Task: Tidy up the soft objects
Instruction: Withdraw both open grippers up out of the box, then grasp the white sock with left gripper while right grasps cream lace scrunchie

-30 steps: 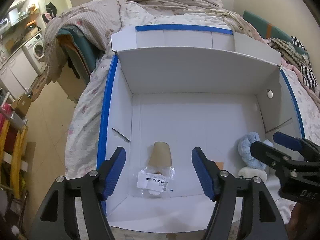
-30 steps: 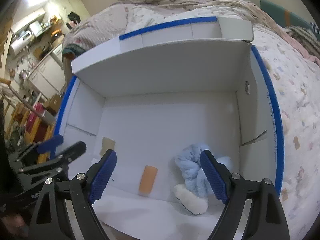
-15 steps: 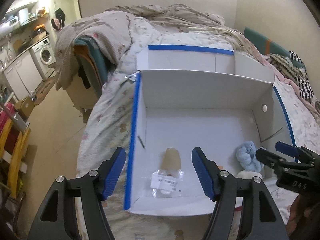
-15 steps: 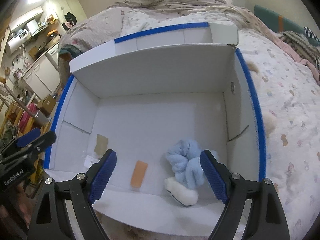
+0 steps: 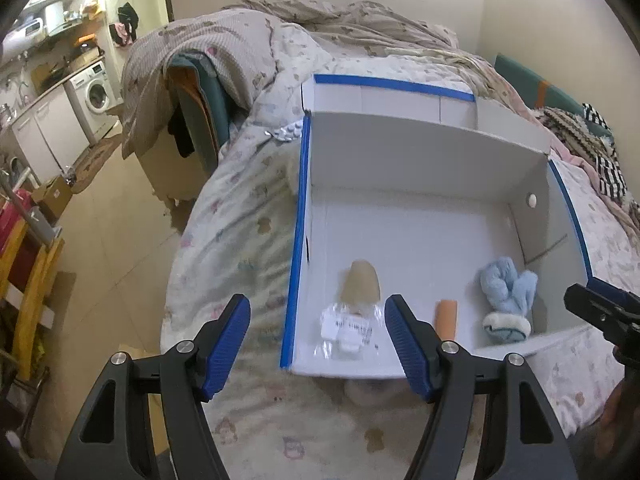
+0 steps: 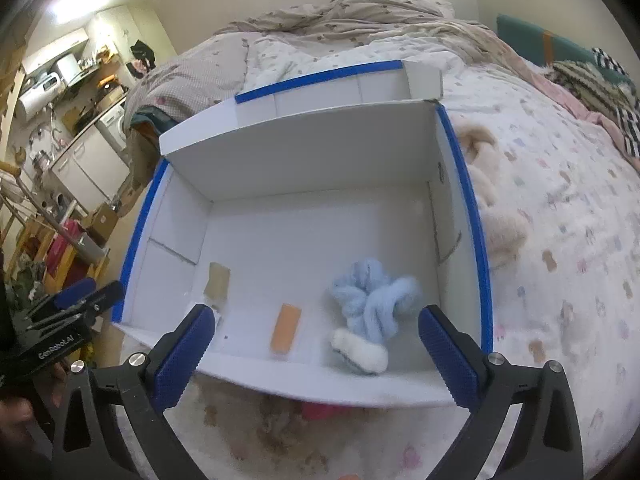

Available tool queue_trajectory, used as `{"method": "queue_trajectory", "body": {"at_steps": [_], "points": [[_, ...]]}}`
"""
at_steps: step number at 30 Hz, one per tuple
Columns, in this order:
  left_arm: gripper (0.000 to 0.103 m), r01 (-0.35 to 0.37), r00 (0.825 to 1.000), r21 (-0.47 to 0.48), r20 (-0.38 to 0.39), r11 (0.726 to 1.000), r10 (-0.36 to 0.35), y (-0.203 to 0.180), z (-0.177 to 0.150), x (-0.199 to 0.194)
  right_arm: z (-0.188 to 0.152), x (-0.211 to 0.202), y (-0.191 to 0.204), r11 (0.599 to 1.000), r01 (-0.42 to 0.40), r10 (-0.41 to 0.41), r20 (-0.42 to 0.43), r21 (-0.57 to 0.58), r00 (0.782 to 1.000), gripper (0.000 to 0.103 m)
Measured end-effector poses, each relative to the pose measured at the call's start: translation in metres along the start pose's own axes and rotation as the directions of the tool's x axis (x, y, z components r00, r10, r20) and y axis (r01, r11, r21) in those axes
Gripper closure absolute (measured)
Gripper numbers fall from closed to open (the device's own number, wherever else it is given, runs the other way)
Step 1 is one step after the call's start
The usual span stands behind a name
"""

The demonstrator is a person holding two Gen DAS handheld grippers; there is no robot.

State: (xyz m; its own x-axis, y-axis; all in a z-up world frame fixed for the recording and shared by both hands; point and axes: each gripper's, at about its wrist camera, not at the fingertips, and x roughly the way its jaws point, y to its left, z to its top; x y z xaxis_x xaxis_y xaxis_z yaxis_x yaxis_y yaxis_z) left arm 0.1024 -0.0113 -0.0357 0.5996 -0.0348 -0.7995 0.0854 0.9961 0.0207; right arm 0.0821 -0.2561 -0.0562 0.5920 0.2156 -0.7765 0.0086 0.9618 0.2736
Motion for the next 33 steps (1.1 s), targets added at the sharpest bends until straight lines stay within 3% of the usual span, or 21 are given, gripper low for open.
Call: {"method": "queue_trajectory", "body": {"at_steps": [9,12,14,18,23,33], "points": [[0.036,-0.024,0.999,-0.015,-0.032,1.000,0.024,0.015,-0.026,-0.004,-0.029,-0.021,0.001,0.999,-0.004,0.004,-0.014,-0.036,1.000,0.000],[0.036,-0.035,0.998,-0.026,-0.056,0.999,0.033,0.021,-0.035,0.000,-0.041,-0.019,-0.003,0.997,0.062,-0.062,-0.015,-0.053,0.998,0.000],[0.036,-0.042,0.996,-0.032,-0.075,0.999,0.039,0.023,-0.041,0.002,-0.047,-0.015,-0.006,0.996,0.078,-0.080,-0.050,-0.043,0.996,0.000],[0.036,-0.045,0.993,-0.048,-0.108,0.998,0.040,0.026,-0.049,0.006,-0.054,-0.010,-0.013,0.999,0.034,-0.030,-0.106,0.032,0.994,0.000],[0.036,-0.044,0.988,-0.064,-0.148,0.997,0.034,0.026,-0.055,0.014,-0.063,0.008,-0.011,0.998,0.055,-0.046,-0.207,0.037,0.977,0.000],[0.036,-0.038,0.984,-0.062,-0.179,0.997,0.027,0.019,-0.050,0.024,-0.065,0.021,-0.016,0.995,0.075,-0.055,-0.261,0.066,0.964,0.000]]}}
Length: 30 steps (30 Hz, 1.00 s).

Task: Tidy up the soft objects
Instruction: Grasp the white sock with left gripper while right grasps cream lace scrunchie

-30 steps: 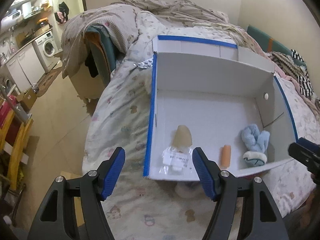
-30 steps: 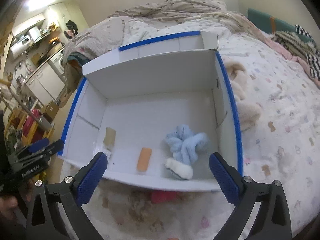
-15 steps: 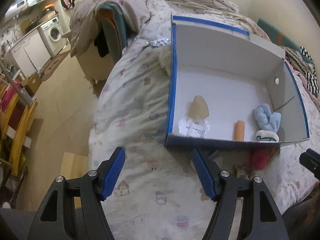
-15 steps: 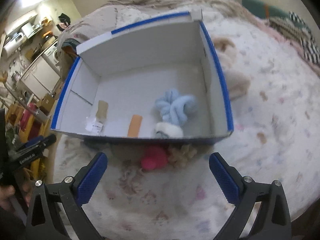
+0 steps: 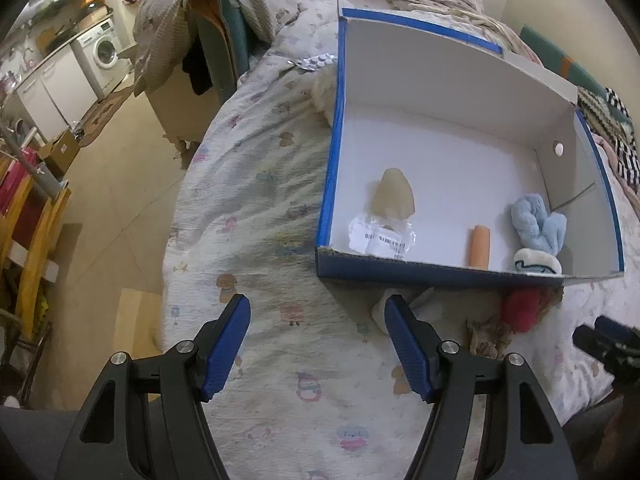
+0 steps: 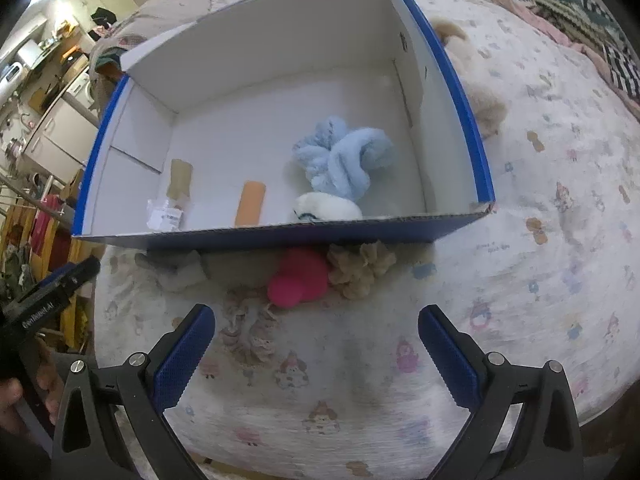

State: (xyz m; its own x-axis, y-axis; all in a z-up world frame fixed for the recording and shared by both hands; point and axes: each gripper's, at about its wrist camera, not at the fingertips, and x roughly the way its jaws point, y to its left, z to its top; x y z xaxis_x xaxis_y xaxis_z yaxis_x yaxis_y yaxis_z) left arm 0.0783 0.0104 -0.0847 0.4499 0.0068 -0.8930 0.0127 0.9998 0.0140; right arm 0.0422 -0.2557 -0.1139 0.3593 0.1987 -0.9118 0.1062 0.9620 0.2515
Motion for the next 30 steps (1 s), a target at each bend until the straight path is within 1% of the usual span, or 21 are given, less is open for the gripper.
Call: {"method": "queue_trajectory", "body": {"at_steps": [3,7,10,13,15,19,22,25,26,29,30], "points": [[0.036,0.023,0.998,-0.035,-0.050,0.999,-0.024,0.002,0.004,0.008,0.001,0.005,-0.005,1.000,0.010,-0.009,-0.025,0.023,1.000,0.000],[0.036,0.060,0.992,-0.097,-0.106,0.993,-0.070,0.004,0.006,0.022,0.005,0.011,-0.015,0.997,-0.003,0.006,-0.040,0.082,0.999,0.000],[0.036,0.079,0.985,-0.100,-0.148,0.992,-0.093,-0.003,0.005,0.035,0.009,0.014,-0.020,0.995,-0.008,0.012,-0.047,0.103,0.999,0.000],[0.036,0.107,0.971,-0.081,-0.205,0.991,-0.121,-0.019,0.004,0.053,0.011,0.018,-0.023,0.994,-0.009,0.016,-0.059,0.109,0.998,0.000],[0.036,0.100,0.966,-0.067,-0.231,0.993,-0.113,-0.029,0.003,0.065,0.011,0.020,-0.026,0.993,-0.010,0.018,-0.065,0.114,0.998,0.000],[0.036,0.069,0.964,-0.022,-0.255,0.997,-0.072,-0.049,0.004,0.083,0.011,0.023,-0.034,0.991,-0.013,0.024,-0.081,0.134,0.996,0.000],[0.036,0.074,0.960,-0.021,-0.269,0.997,-0.077,-0.059,0.006,0.093,0.011,0.023,-0.045,0.988,0.007,0.006,-0.083,0.156,0.997,0.000],[0.036,0.074,0.950,-0.016,-0.302,0.997,-0.075,-0.065,0.004,0.104,0.015,0.028,-0.058,0.979,0.025,-0.008,-0.087,0.201,0.996,0.000],[0.037,0.072,0.947,-0.008,-0.312,0.997,-0.071,-0.067,0.003,0.107,0.015,0.028,-0.064,0.975,0.033,-0.015,-0.085,0.219,0.996,0.000],[0.048,0.062,0.948,0.012,-0.313,0.998,-0.055,-0.068,0.000,0.112,0.018,0.027,-0.076,0.966,0.060,-0.043,-0.072,0.251,0.996,0.000],[0.054,0.068,0.949,0.019,-0.311,0.998,-0.058,-0.068,0.000,0.112,0.019,0.028,-0.077,0.966,0.070,-0.054,-0.070,0.249,0.996,0.000]]}}
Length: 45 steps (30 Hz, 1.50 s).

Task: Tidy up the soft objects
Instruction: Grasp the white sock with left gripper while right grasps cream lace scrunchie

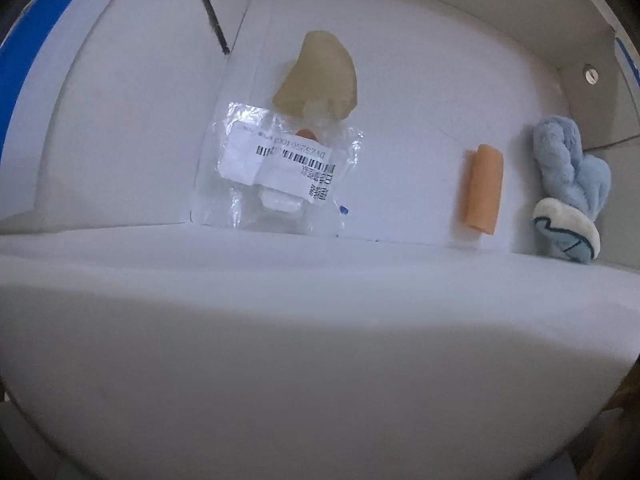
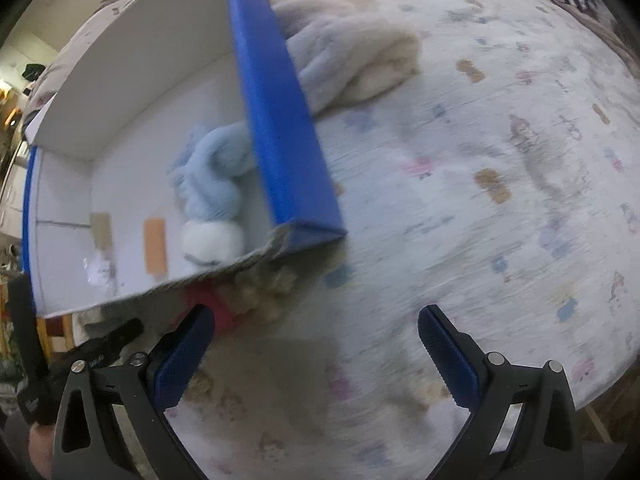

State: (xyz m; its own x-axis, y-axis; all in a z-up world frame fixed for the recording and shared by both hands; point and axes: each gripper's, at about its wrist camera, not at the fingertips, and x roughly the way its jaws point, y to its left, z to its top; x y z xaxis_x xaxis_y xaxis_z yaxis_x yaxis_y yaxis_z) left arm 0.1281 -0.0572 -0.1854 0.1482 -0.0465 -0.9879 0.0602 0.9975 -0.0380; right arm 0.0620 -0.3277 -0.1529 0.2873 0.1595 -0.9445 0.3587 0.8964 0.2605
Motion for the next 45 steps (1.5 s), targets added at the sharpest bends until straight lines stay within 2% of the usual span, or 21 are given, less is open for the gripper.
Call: {"method": "queue_trajectory", "body": {"at_steps": [2,3,4,6,7,9,11,13,18,22,32,40,45], "points": [[0.059,-0.002,1.000,0.018,0.004,1.000,0.002,-0.002,0.001,-0.001,0.004,0.003,0.002,1.000,-0.002,0.002,0.008,-0.008,1.000,0.000],[0.065,-0.006,1.000,0.027,0.007,1.000,0.006,-0.003,0.001,-0.002,0.006,0.005,0.003,1.000,-0.020,0.020,0.012,-0.009,1.000,0.000],[0.070,-0.008,1.000,0.036,0.011,0.999,0.007,-0.004,0.001,-0.002,0.008,0.007,0.007,0.999,-0.043,0.043,0.010,-0.014,0.999,0.004],[0.075,-0.003,1.000,0.048,0.018,0.999,0.003,-0.006,0.002,-0.004,0.010,0.015,0.015,0.998,-0.042,0.042,-0.007,-0.048,0.999,0.014],[0.077,0.000,1.000,0.052,0.025,0.999,-0.001,-0.007,0.003,-0.006,0.011,0.019,0.020,0.997,-0.039,0.038,-0.017,-0.067,0.999,0.019],[0.077,0.006,0.999,0.052,0.035,0.999,-0.008,-0.008,0.004,-0.009,0.011,0.024,0.027,0.995,-0.031,0.029,-0.024,-0.096,0.999,0.023],[0.077,0.010,0.999,0.054,0.042,0.998,-0.012,-0.007,0.004,-0.012,0.012,0.024,0.031,0.993,-0.020,0.018,-0.014,-0.115,1.000,0.035],[0.077,0.000,0.998,0.059,0.057,0.998,-0.004,-0.006,0.001,-0.015,0.012,0.027,0.032,0.992,-0.024,0.022,-0.018,-0.125,1.000,0.057],[0.077,0.009,0.997,0.063,0.075,0.998,-0.014,0.007,-0.010,-0.024,0.007,0.027,0.030,0.989,-0.039,0.039,-0.006,-0.142,0.999,0.084],[0.077,0.004,0.995,0.071,0.103,0.997,-0.011,0.013,-0.019,-0.036,0.000,0.014,0.024,0.990,-0.077,0.079,0.007,-0.120,0.997,0.087],[0.077,-0.001,0.992,0.012,0.127,1.000,-0.001,0.040,-0.041,-0.062,-0.021,-0.029,0.019,0.986,-0.122,0.131,0.084,-0.113,0.988,0.089],[0.077,-0.038,0.984,-0.021,0.171,0.999,0.041,0.060,-0.056,-0.083,-0.040,-0.048,0.034,0.976,-0.129,0.152,0.125,-0.175,0.980,0.089],[0.077,-0.059,0.980,-0.060,0.188,0.996,0.070,0.065,-0.065,-0.092,-0.055,-0.070,0.044,0.962,-0.158,0.199,0.172,-0.224,0.965,0.089]]}}
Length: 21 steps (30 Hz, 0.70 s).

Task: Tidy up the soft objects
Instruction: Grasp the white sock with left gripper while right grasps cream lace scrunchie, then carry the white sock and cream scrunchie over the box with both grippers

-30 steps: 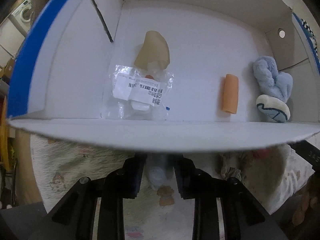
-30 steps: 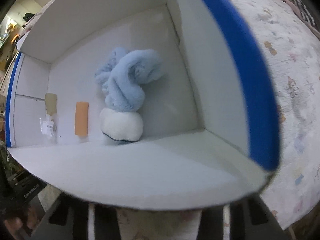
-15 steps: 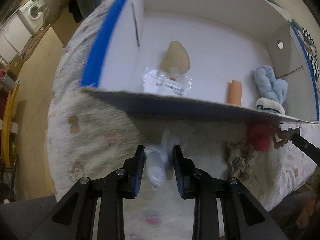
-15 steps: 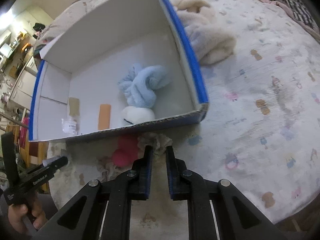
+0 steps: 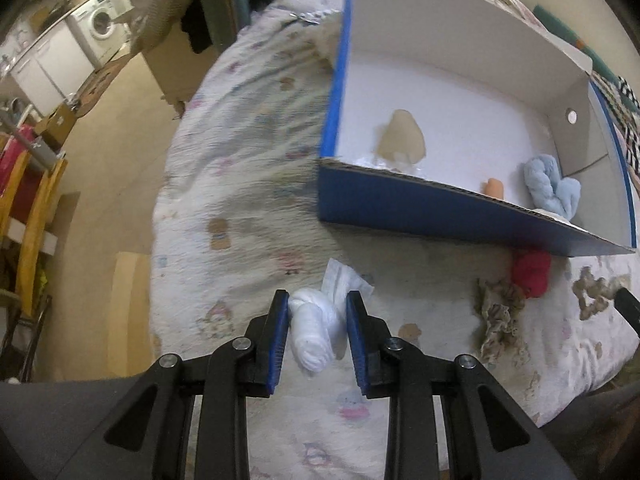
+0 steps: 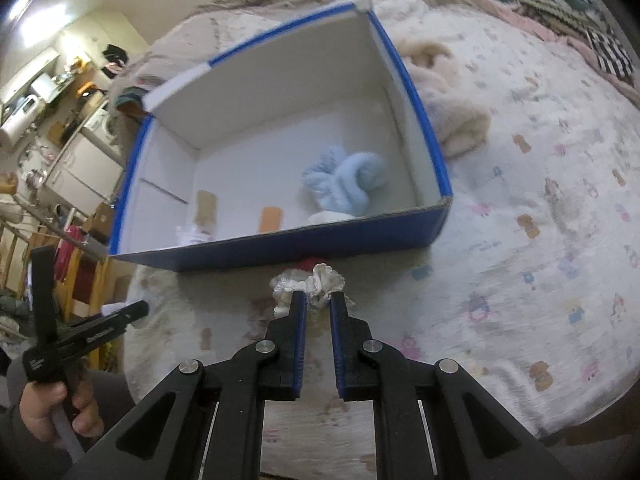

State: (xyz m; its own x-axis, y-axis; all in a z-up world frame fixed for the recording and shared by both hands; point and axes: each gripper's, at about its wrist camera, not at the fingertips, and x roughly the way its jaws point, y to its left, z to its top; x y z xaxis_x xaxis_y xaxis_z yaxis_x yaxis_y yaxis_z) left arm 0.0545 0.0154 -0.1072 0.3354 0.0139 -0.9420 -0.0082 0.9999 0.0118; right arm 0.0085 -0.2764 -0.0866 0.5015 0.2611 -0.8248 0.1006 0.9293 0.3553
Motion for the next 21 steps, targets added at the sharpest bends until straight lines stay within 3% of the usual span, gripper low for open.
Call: {"method": "queue_trajectory", "body": {"at_steps": [6,14,21], "points": [[0.077,-0.011,0.996,-0.039,0.083,0.999,0.014,0.001,-0.005,-0.033,0.000,-0.035,0.021,0.996,-0.068,0.075,0.137,-0.059,0.988,0.089],[0.077,-0.039,0.969,-0.084,0.239,0.996,0.058,0.008,0.015,-0.066,0.012,-0.076,0.036,0.982,-0.122,0.164,0.334,-0.143,0.928,0.090],[0.077,-0.025,0.961,-0.061,0.274,0.998,0.041,-0.002,0.038,-0.078,0.034,-0.081,0.043,0.977,-0.130,0.187,0.383,-0.171,0.905,0.090]]}}
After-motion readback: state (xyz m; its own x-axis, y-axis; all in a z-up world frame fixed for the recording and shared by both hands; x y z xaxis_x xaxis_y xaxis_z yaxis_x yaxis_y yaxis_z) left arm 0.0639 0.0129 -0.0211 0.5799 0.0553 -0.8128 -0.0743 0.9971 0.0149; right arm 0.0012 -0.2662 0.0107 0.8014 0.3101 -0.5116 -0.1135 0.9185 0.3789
